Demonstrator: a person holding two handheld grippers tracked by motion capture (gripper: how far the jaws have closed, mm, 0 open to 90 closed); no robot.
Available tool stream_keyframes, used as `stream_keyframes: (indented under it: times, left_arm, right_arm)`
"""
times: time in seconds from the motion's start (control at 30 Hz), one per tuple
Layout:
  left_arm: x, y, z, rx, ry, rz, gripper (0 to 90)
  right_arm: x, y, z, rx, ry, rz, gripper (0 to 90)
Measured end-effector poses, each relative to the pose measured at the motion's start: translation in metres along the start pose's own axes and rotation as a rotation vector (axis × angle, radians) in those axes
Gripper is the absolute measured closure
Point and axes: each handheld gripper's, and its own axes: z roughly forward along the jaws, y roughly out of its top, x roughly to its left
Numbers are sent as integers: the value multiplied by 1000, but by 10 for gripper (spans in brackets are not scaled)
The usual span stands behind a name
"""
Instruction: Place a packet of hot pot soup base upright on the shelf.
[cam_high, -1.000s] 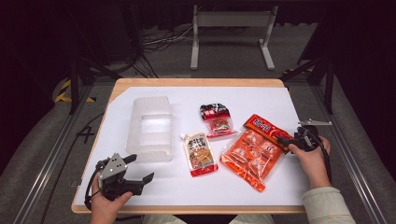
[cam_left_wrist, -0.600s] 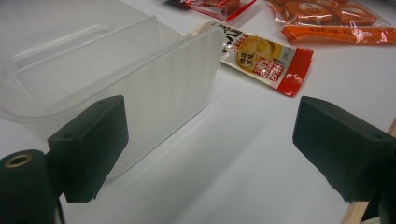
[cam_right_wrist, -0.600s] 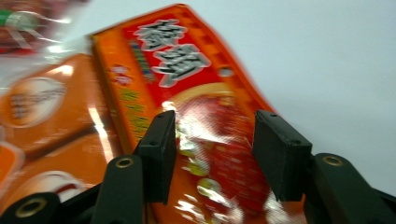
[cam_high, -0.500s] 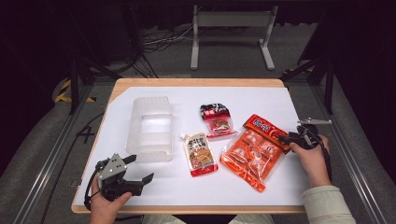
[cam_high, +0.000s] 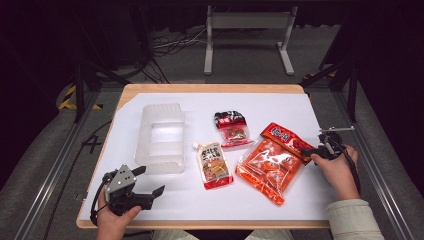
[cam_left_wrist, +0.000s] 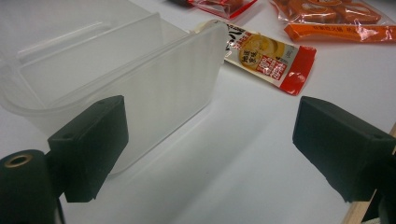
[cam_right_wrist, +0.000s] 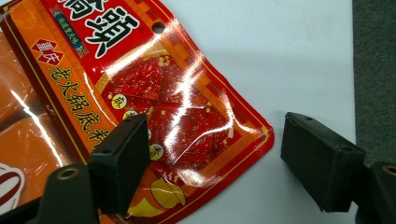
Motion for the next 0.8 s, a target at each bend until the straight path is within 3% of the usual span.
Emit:
stream_keyframes:
  times: [0.27, 0.3, 0.4, 0.53, 0.6, 0.7, 0.73, 0.77, 0.8]
  left_arm:
    - [-2, 3, 6, 8, -13, -1, 115]
    - [-2, 4, 7, 7, -16, 6, 115]
    - [-3, 5, 8, 9, -21, 9, 119]
    - [-3, 7, 11, 18, -27, 17, 124]
    - [-3, 8, 12, 23, -29, 26, 124]
    - [-3, 8, 12, 19, -32, 27, 125]
    - [-3, 8, 12, 20, -40, 13, 127]
    - [-3, 8, 12, 20, -40, 13, 130]
    - [-2, 8, 11, 15, -42, 14, 130]
  right_arm:
    - [6, 4, 4, 43, -35, -51, 247]
    - [9, 5, 4, 50, -56, -61, 263]
    - [11, 6, 3, 56, -56, -70, 306]
    - [20, 5, 0, 41, -49, -115, 546]
    - [24, 6, 0, 42, -47, -126, 612]
    - [22, 5, -1, 30, -14, -125, 692]
    - [20, 4, -2, 20, 2, -120, 800]
    - [20, 4, -2, 20, 2, -120, 800]
    - [17, 3, -2, 13, 37, -105, 879]
